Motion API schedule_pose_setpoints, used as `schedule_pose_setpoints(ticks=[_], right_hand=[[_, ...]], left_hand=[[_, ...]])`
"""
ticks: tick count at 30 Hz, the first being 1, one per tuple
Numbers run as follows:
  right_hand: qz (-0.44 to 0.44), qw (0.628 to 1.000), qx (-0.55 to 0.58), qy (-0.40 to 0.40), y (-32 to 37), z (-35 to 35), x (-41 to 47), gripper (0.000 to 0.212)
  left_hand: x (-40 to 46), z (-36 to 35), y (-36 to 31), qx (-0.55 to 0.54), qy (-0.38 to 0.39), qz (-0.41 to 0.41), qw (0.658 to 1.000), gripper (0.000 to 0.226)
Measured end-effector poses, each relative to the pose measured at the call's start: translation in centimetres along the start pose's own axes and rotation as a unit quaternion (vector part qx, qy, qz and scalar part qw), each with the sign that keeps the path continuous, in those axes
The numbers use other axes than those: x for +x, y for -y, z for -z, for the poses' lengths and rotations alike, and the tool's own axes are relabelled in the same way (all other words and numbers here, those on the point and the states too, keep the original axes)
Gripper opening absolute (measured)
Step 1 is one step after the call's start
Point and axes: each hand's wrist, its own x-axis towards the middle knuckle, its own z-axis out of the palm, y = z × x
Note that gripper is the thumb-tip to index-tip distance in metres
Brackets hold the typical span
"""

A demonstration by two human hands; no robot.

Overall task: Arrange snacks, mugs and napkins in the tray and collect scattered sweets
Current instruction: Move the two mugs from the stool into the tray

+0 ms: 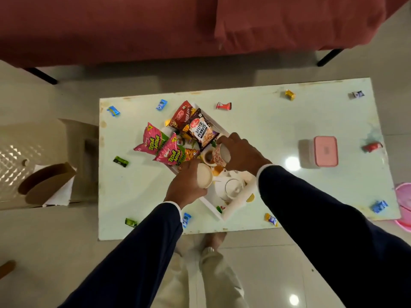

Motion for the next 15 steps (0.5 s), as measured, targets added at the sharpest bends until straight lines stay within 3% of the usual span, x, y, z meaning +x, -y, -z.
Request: schedule_pose_setpoints(ticks=[6, 10, 15], right_hand=[[0.045, 0.988, -0.143, 0.038, 1.0, -0.8, 2.9, 0.098], [0.084, 0.984, -0.156, 0.011, 1.2, -0.5, 3.7, 0.094], [0.115, 0.984, -0.135, 0.007, 1.1, 0.4, 3.8, 0.093]], left_hand=[[1.3, -1.1, 0.1, 0.007, 0.000, 0.024, 1.000, 0.093], [1.9, -1.1, 0.0, -0.016, -0.022, 0.051, 0.998, 0.093], [2.2, -0.9, -0.4, 0.080, -0.059, 0.062, 0.993, 0.091]])
